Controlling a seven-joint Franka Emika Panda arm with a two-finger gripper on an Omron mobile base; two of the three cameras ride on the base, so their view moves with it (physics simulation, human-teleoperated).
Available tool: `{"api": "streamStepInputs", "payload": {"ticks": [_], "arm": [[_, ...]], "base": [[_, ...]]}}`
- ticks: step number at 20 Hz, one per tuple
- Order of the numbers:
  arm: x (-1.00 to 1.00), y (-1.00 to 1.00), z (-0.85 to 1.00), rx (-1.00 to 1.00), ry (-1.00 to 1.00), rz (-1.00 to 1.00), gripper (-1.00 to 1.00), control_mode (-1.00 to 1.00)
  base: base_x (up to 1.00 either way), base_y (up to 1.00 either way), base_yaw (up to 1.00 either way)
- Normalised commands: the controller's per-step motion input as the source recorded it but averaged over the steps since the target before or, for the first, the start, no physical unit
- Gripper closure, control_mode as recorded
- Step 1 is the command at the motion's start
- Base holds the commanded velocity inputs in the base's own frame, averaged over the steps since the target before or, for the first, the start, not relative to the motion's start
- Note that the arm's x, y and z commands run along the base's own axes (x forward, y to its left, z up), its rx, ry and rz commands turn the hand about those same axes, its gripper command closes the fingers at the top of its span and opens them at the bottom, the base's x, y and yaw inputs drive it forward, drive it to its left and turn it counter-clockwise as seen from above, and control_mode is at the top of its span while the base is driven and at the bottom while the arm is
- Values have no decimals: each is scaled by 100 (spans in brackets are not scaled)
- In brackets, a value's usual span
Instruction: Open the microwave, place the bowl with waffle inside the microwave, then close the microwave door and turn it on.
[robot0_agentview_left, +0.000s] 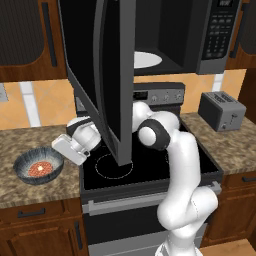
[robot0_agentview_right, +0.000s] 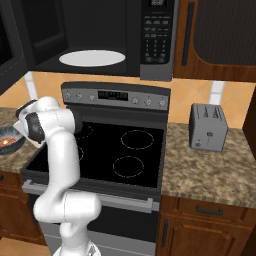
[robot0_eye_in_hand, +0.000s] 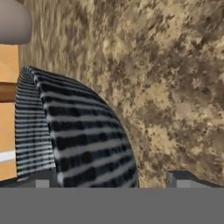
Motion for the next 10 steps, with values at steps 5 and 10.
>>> {"api": "streamStepInputs", "payload": {"ticks": [5, 10], "arm": [[0, 0, -5, 0, 1, 0, 100, -100], [0, 0, 0, 0, 0, 0, 100, -100]], "base": [[0, 0, 0], [0, 0, 0]]}}
